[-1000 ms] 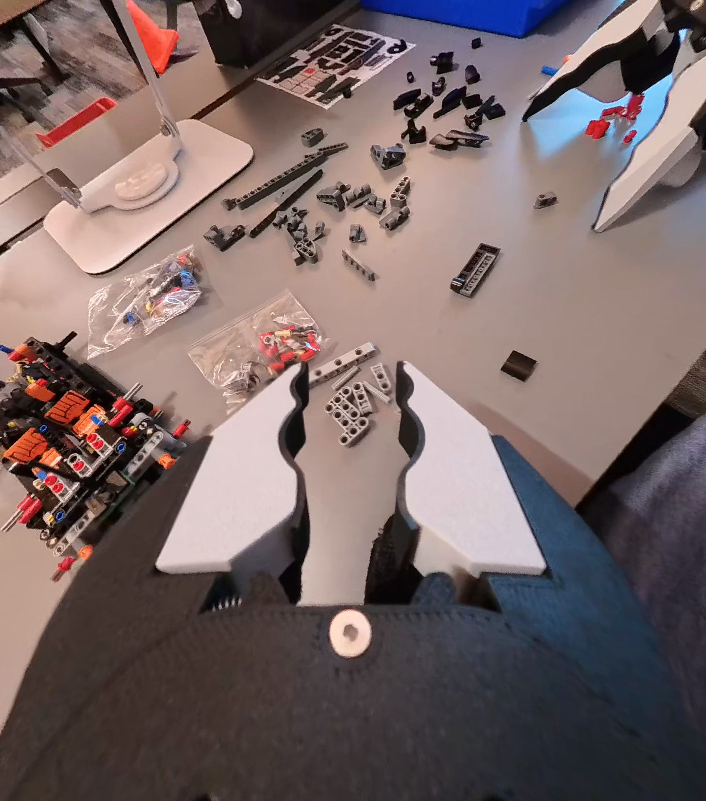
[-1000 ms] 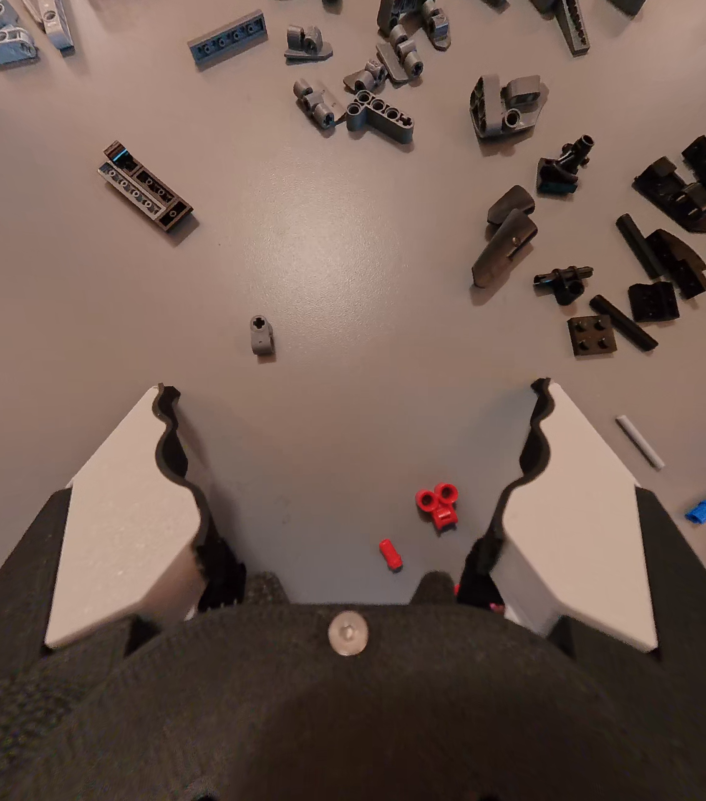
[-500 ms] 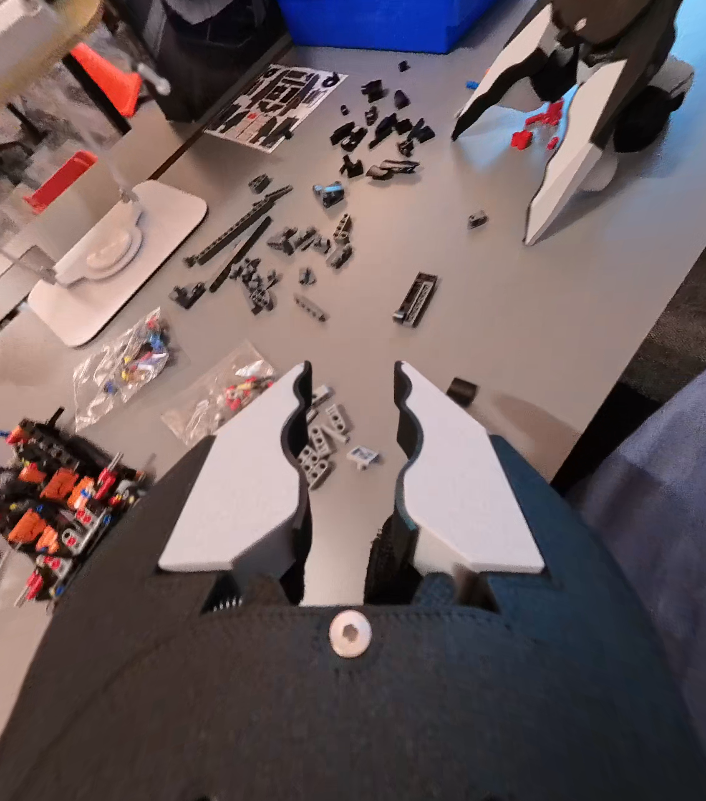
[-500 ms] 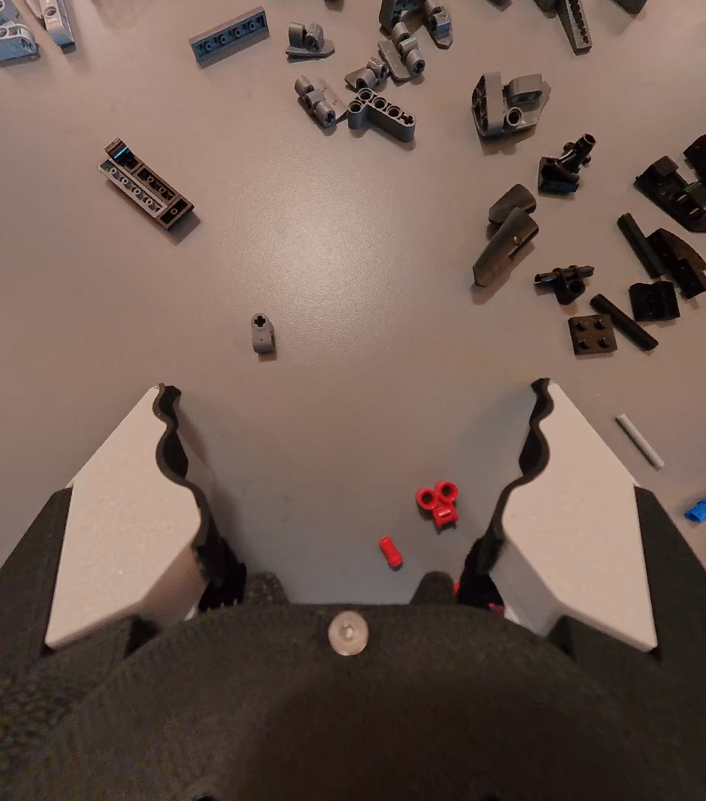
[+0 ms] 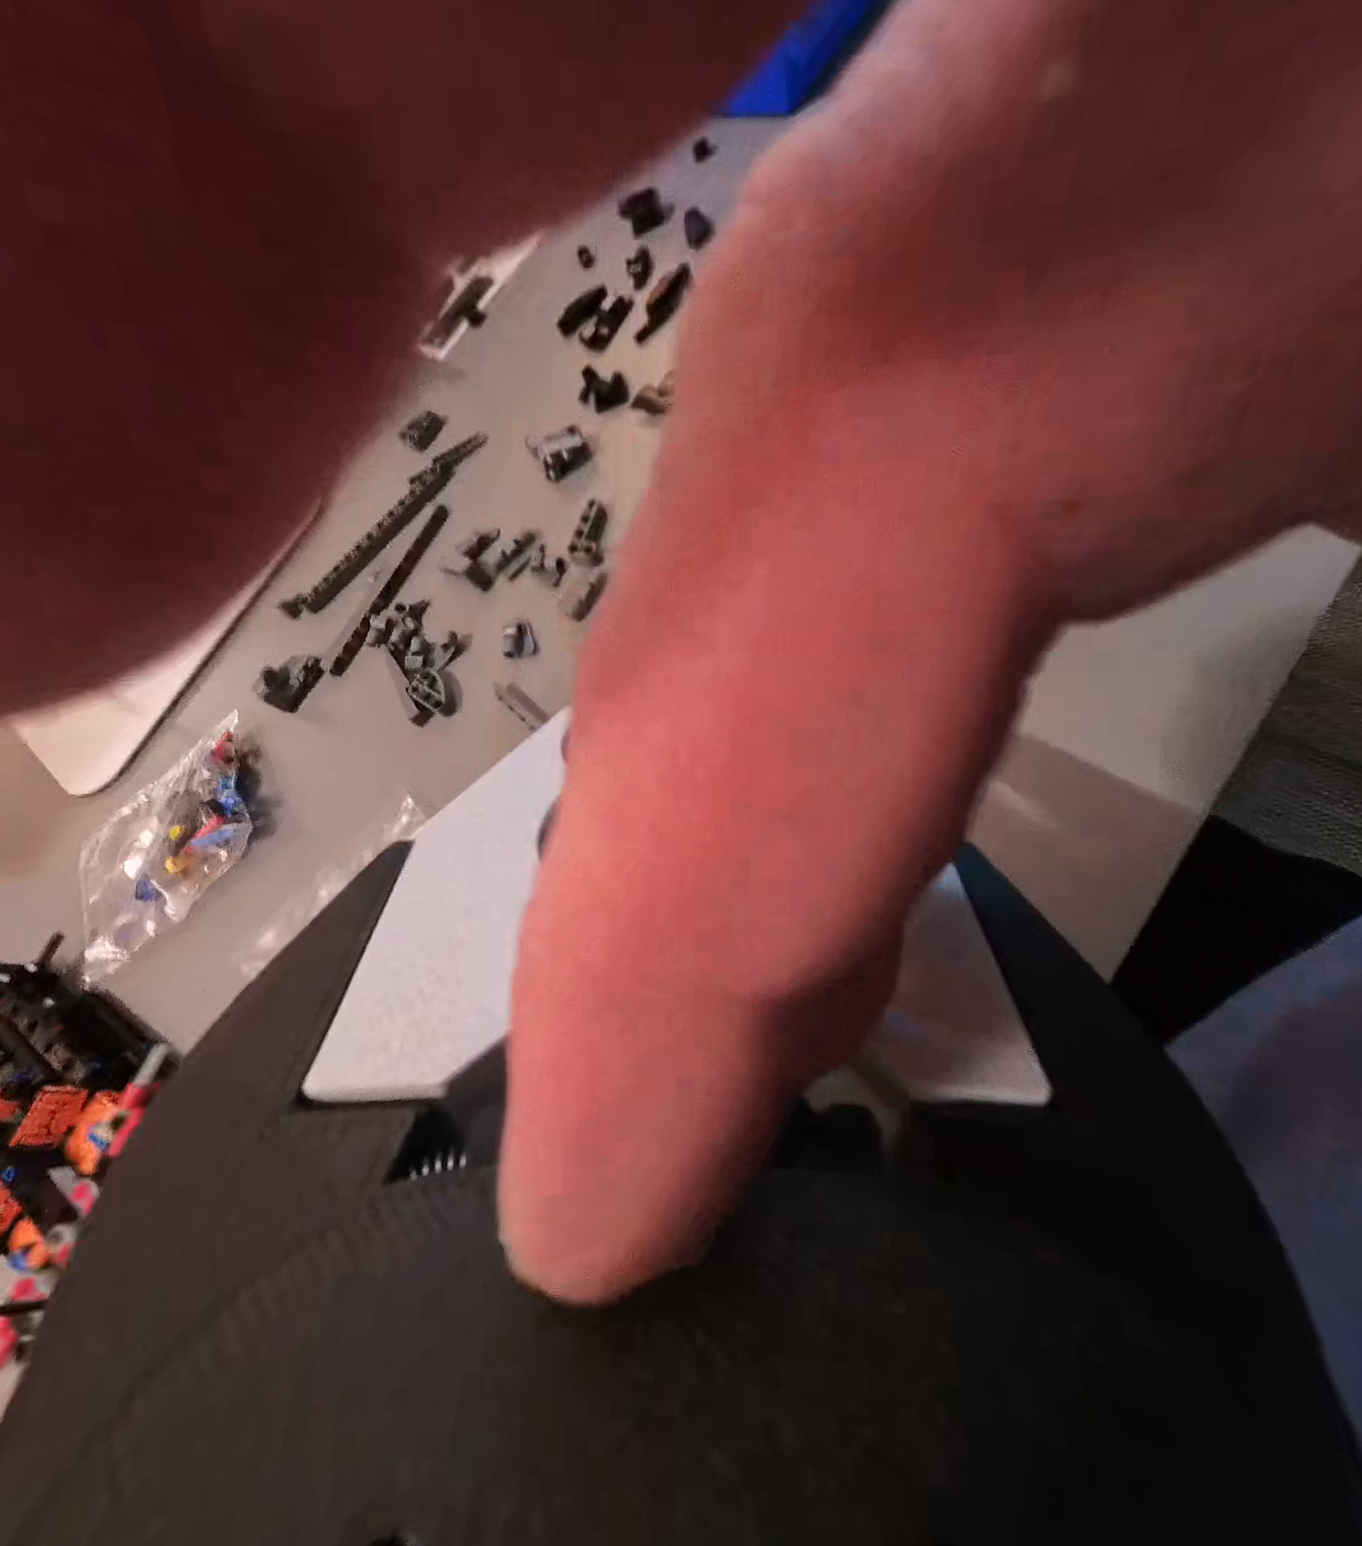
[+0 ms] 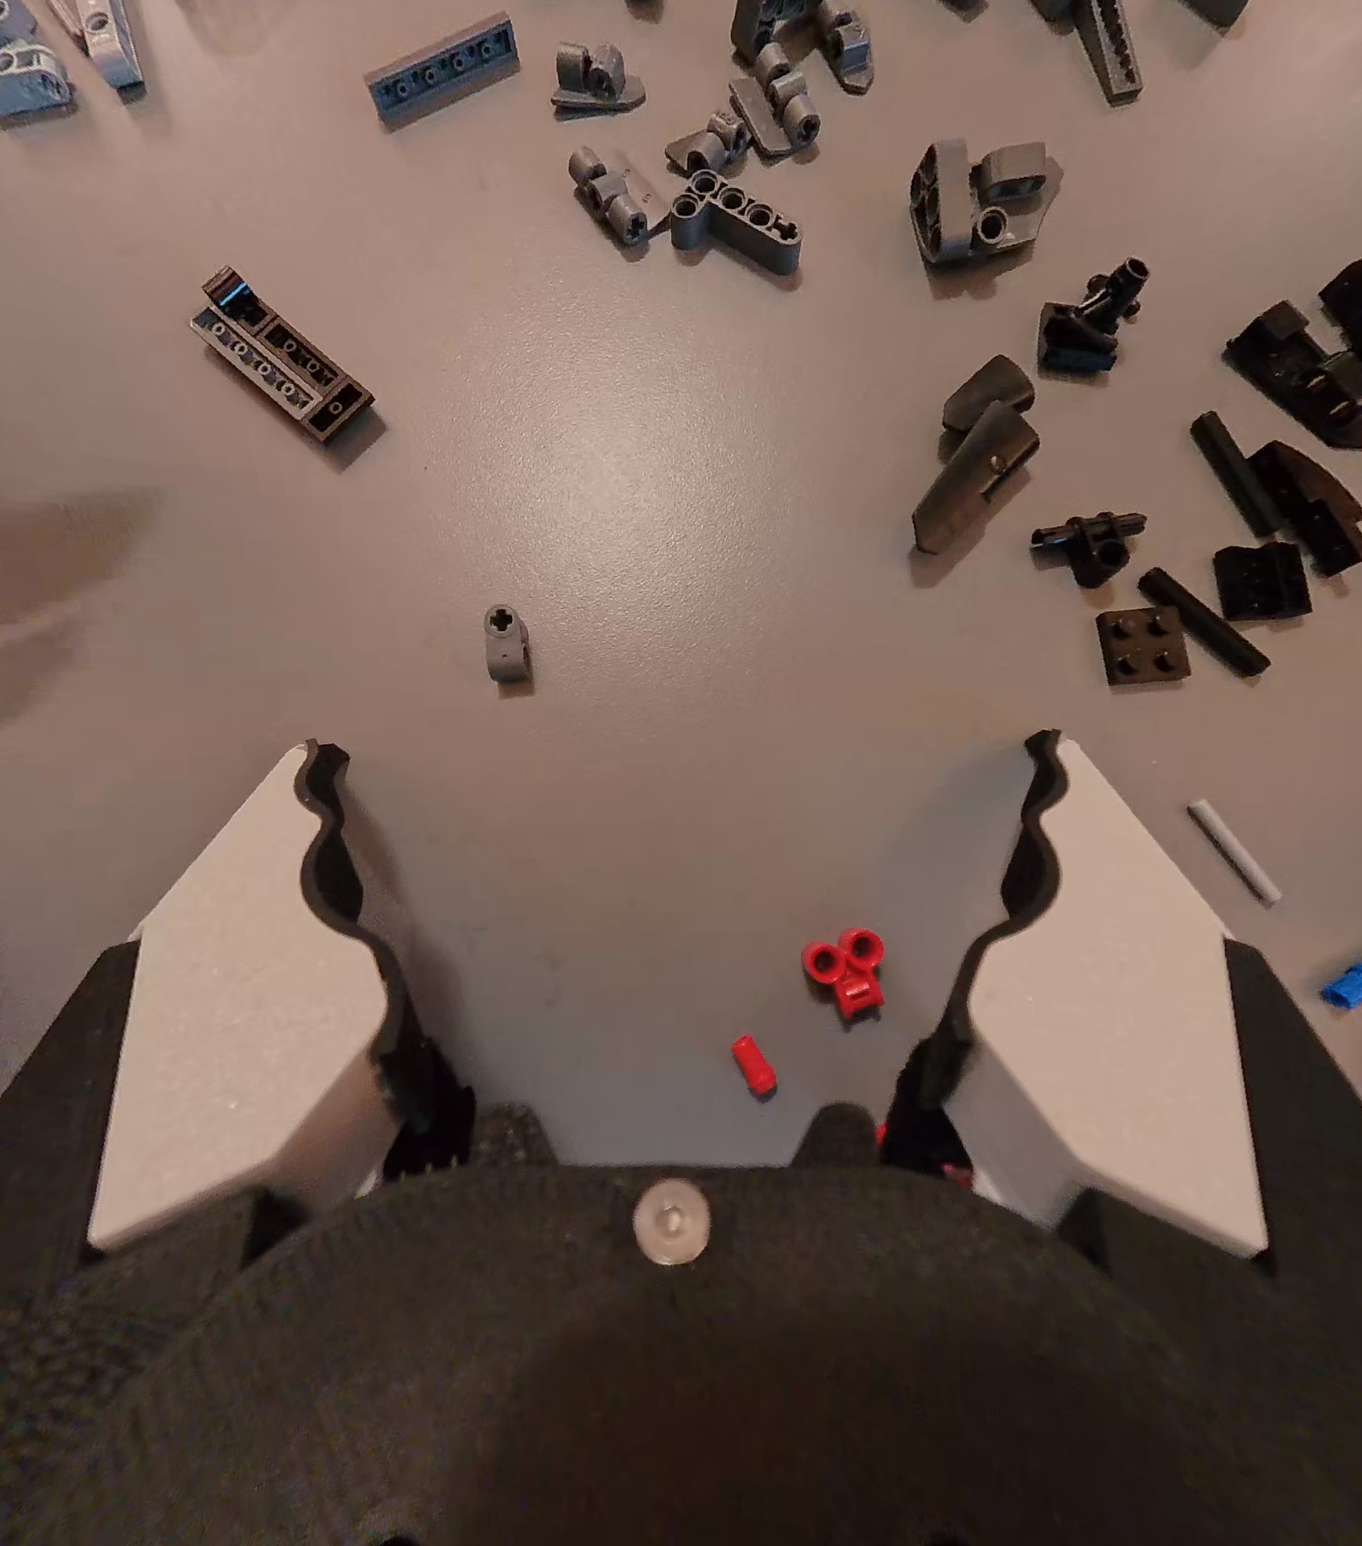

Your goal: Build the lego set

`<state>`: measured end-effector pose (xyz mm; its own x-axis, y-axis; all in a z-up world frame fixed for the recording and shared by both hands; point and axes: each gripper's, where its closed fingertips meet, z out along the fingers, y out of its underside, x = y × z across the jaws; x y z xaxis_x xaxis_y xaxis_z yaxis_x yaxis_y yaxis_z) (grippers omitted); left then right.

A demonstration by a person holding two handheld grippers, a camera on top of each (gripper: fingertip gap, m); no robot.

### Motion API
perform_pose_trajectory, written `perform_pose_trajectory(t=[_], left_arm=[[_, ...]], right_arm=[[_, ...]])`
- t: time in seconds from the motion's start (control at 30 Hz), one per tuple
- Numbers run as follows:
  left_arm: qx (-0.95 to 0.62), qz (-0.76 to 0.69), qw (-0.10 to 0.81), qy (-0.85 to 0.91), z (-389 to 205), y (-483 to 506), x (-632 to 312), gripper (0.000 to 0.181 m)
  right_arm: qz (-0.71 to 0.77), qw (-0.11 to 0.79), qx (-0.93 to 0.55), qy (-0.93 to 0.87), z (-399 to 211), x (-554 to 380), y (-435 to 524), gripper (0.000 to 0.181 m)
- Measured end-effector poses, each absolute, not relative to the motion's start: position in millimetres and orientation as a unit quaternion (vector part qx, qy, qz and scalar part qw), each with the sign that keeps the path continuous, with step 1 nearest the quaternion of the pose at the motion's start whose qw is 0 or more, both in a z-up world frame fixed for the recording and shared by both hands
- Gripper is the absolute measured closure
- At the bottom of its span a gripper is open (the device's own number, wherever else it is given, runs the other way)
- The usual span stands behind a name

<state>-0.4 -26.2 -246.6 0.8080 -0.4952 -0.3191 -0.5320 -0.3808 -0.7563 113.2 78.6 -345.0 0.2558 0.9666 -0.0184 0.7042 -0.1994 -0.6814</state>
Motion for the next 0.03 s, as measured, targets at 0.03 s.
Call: perform_pose_trajectory(t=[0.03], left_arm=[[-0.837, 0.009, 0.456, 0.301, -252.9, -27.0, -0.5, 0.144]], right_arm=[[0.23, 0.285, -0.739, -0.565, -345.0, 113.2, 78.6, 0.027]])
